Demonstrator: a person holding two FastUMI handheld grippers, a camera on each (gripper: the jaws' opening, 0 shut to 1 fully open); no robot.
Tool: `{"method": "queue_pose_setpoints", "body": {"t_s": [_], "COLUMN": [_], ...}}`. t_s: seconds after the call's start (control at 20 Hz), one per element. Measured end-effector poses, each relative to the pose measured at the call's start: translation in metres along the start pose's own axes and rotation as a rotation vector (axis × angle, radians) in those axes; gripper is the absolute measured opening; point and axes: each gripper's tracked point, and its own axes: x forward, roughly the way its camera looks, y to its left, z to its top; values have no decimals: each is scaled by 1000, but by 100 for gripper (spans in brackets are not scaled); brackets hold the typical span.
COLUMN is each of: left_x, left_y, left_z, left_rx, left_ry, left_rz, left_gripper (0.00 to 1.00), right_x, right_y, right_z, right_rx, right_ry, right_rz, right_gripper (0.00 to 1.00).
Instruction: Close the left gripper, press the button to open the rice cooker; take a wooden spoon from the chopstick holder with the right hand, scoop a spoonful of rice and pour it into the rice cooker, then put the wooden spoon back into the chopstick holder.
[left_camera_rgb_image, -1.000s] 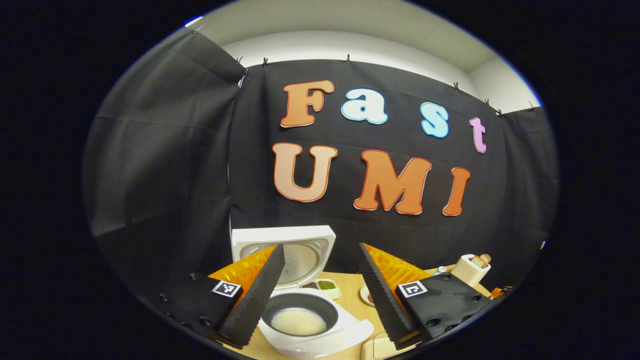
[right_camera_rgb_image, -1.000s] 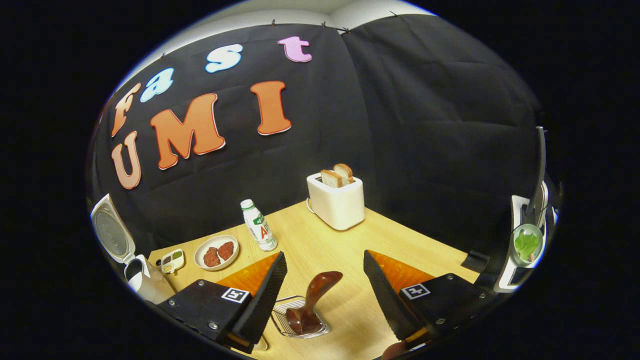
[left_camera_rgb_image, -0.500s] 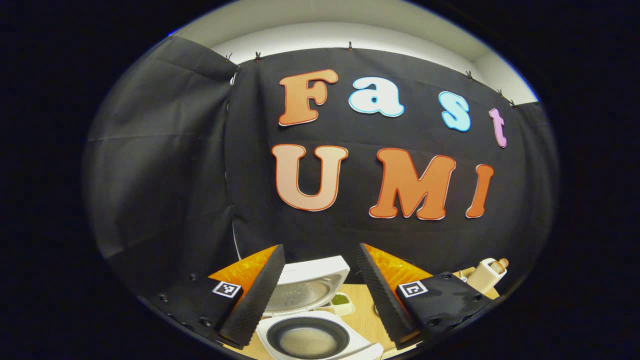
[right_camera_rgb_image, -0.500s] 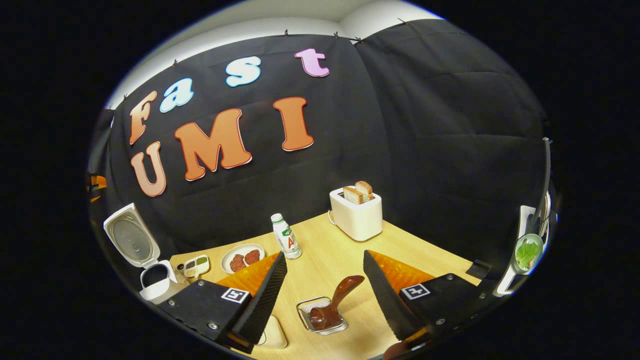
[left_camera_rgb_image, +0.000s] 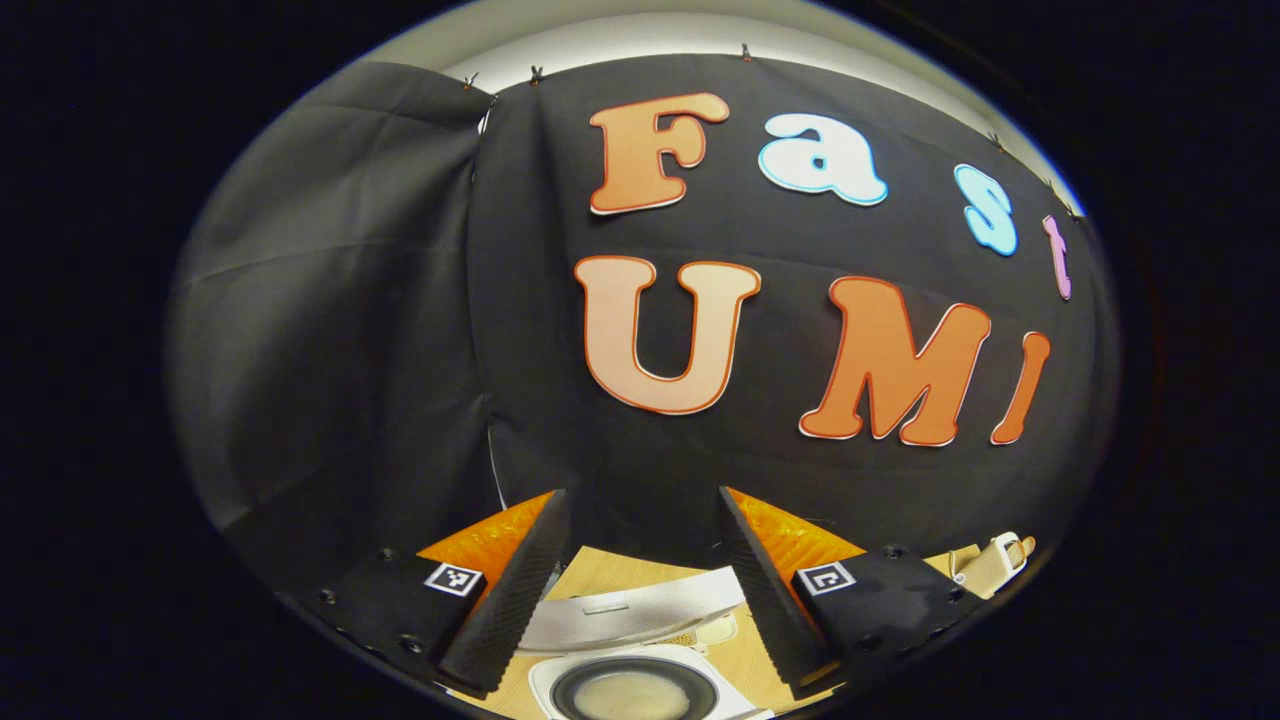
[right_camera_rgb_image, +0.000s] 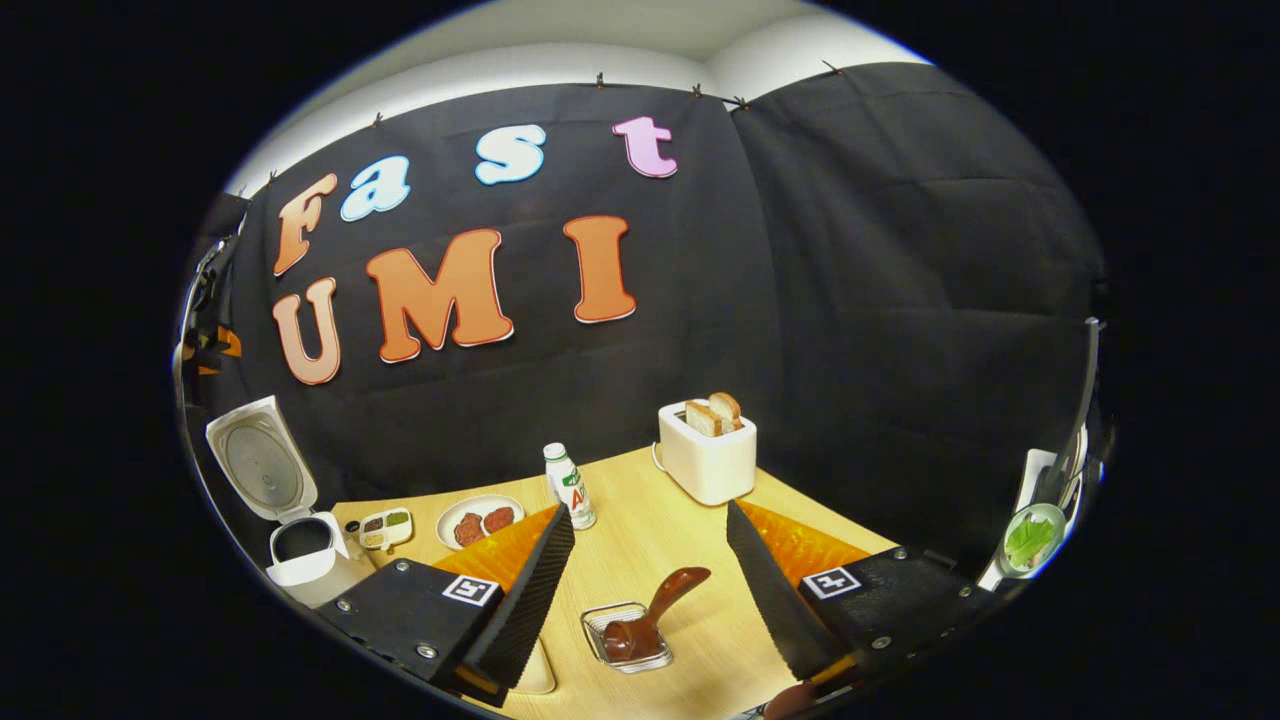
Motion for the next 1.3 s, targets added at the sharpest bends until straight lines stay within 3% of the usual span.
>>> {"method": "queue_pose_setpoints", "body": {"t_s": [0.45,0.65,1.05,1.3], "left_x": [44,42,-4,-50], "left_y": [14,23,0,-19], "left_z": [-84,-89,-111,-151], "left_rx": [-54,-60,-63,-70], "left_ry": [248,253,259,264], "left_rz": [38,65,-8,-32], "left_gripper": [99,100,99,99], "right_x": [-11,-14,-7,-6], "right_y": [12,16,34,65], "right_z": [47,64,74,77], "right_rx": [-16,-31,-35,-51], "right_ry": [-109,-152,-168,-195], "right_rz": [23,30,72,141], "right_gripper": [95,95,95,95]}}
